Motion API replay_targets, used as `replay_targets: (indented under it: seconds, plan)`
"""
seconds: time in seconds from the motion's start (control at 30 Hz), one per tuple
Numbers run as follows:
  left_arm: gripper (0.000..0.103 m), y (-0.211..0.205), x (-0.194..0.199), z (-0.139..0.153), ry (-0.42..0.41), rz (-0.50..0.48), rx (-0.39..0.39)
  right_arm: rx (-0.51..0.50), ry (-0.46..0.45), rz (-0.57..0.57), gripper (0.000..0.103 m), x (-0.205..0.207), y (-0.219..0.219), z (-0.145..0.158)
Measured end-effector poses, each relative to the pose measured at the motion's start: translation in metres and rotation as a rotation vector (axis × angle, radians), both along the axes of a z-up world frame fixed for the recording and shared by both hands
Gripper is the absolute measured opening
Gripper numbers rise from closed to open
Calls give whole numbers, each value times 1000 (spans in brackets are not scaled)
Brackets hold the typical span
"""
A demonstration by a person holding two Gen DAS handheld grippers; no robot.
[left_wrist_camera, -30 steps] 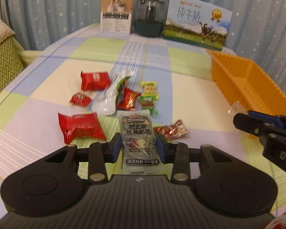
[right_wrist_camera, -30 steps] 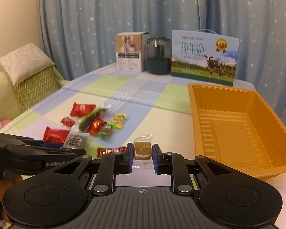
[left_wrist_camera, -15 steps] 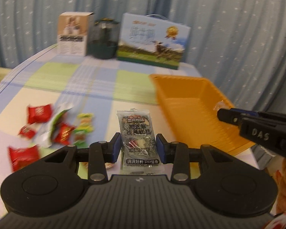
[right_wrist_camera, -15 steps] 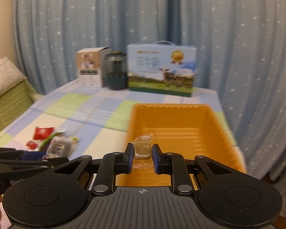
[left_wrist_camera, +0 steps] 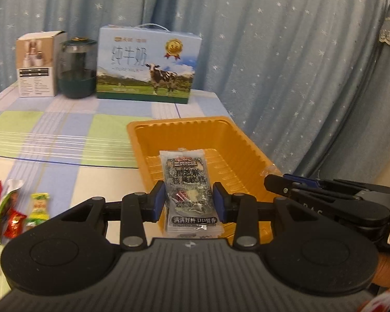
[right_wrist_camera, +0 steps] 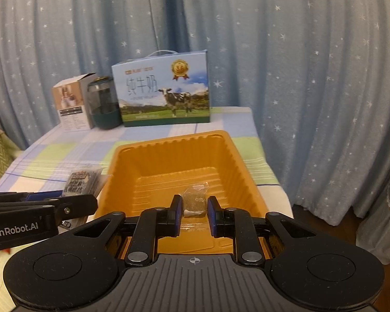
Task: Organize snacks
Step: 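Carry both snacks over the orange tray and open the left tool to drop the packet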
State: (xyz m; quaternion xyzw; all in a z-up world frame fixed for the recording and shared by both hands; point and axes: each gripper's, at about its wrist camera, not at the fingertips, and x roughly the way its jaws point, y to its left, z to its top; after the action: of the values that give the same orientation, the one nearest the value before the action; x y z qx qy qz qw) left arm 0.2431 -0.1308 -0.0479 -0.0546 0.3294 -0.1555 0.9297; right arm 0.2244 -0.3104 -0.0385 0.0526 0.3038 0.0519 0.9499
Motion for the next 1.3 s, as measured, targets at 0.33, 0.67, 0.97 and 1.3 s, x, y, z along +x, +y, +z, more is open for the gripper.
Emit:
replay_targets:
  seconds: [0.33, 0.67, 0.97, 1.3]
  plan:
    - [36, -15, 20, -18, 31, -41, 14, 2, 32, -24, 21, 16, -7, -12]
    - [36, -26, 27, -24, 31, -59, 31, 10, 69, -45, 21, 20, -11, -18]
    - [40, -23, 29, -23, 18, -52, 48, 35, 79, -62, 21, 20, -14, -19]
    - [40, -8, 26, -20, 13, -35, 64, 94, 65, -58, 21, 21, -10, -18]
